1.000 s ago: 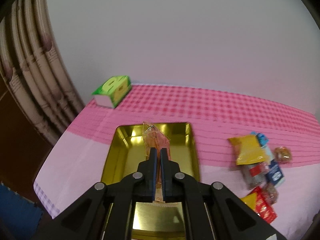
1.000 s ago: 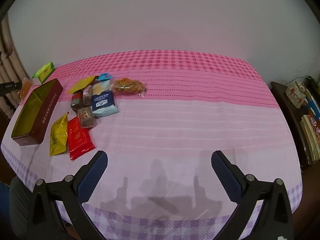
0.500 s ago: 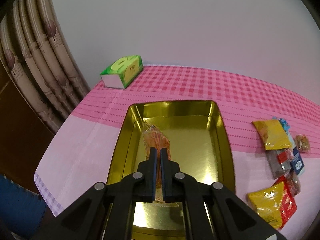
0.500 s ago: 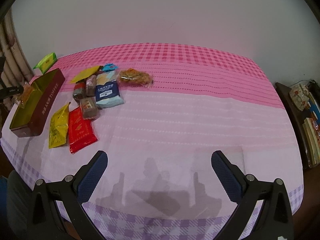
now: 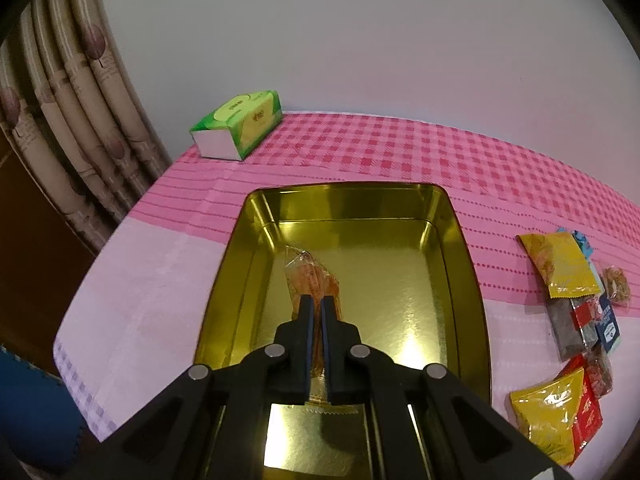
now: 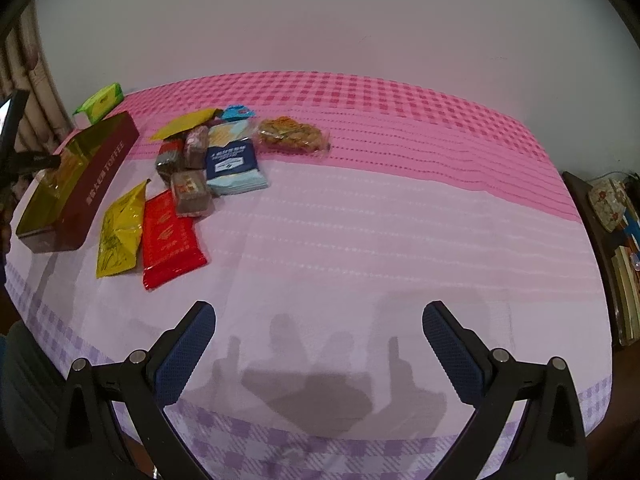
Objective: Organize snacks
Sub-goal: 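Carry the snack bag over the gold tin and open the left gripper, then grasp the small brown square packet from the pile with the right gripper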
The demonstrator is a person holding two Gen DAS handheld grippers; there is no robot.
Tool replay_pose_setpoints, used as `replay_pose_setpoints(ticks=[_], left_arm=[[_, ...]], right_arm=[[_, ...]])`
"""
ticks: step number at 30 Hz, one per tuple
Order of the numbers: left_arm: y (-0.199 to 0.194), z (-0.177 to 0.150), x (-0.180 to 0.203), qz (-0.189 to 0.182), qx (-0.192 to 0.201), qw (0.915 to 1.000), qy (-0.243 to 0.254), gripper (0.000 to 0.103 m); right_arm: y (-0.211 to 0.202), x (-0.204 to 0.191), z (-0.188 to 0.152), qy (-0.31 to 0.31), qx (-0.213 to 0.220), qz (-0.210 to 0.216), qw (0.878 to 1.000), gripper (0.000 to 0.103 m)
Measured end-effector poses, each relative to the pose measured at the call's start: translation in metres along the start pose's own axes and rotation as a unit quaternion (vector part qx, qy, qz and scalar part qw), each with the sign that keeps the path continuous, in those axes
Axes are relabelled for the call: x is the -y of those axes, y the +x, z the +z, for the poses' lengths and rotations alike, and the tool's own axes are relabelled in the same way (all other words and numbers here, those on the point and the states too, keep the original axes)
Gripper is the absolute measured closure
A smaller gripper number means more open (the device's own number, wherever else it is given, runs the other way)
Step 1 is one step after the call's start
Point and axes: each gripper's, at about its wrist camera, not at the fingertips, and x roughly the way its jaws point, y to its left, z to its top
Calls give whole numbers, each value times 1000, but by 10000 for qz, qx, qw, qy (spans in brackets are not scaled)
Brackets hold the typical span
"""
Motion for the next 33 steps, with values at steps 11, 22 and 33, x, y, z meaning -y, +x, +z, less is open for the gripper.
replay_pose_setpoints(ticks=[11,22,33], left_arm=[[-57,-6,-13,-528,1043,9931,38,23],[-121,-105,-13,-1554,990,9829,11,23],[-121,-117,6,-2048,807,9753,150,23]], right_arm=[[7,-33,-10,-266,297,294,9988,0],[50,-59,51,183,222,1304,9910,0],[104,-82,83,206,-121,1302,9912,68]])
